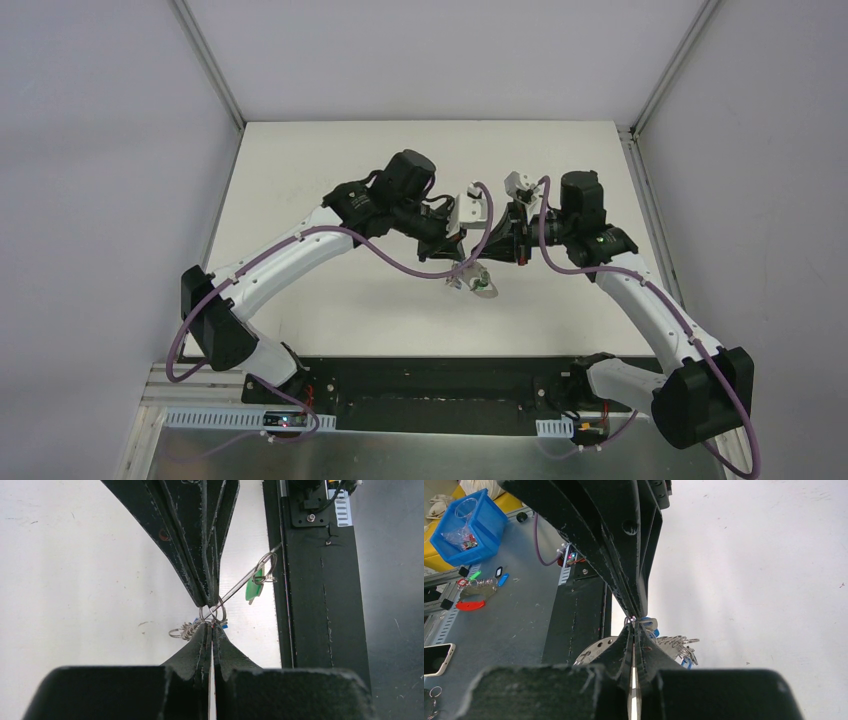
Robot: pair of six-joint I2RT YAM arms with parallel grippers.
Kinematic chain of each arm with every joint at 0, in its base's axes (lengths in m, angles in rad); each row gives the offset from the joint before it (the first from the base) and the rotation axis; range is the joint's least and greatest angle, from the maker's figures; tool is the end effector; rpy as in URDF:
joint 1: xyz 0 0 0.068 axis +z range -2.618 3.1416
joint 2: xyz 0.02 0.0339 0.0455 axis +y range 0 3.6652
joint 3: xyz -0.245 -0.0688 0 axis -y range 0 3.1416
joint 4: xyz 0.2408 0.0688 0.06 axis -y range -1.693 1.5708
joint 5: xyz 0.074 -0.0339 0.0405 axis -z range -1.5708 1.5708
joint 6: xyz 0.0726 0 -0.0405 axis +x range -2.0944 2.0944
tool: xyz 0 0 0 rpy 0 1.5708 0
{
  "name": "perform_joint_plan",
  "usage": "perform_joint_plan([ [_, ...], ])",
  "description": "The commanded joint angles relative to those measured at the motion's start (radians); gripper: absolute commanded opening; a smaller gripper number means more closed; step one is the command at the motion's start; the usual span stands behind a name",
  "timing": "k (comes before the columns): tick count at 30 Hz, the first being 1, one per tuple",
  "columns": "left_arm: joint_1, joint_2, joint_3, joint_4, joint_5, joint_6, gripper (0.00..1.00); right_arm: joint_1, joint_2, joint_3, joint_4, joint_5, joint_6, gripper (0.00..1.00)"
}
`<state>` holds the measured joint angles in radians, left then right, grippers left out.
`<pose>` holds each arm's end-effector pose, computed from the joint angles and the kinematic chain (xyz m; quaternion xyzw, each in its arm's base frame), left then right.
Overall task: Put the keys on the keyring
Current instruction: Insert the key onto the keyring.
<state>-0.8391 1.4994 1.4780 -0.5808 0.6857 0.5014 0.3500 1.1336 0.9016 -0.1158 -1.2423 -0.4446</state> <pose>0.2009 -0.2925 0.3390 0.6404 0.5560 -0.3670 0.3823 0.2169 0.1523 0.3053 -0.5657 0.4847 0.4539 0.4889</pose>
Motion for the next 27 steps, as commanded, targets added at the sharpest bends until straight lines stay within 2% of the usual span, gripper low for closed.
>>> perform_joint_plan([
  [1,0.023,-0.038,0.010,0.032,0.021,-0.016,0.00,-0.007,0.000,0.002,0.036,-0.039,-0.005,0.00],
  [19,0.035,-0.031,0.026,0.017,0.142,-0.011,0.00,-0.006,0.015,0.006,0.017,-0.051,-0.014,0.00],
  [27,0.035,-0.037,0.019,0.010,0.154,0.000,0.00,-0.008,0.018,0.008,0.026,-0.047,0.002,0.00],
])
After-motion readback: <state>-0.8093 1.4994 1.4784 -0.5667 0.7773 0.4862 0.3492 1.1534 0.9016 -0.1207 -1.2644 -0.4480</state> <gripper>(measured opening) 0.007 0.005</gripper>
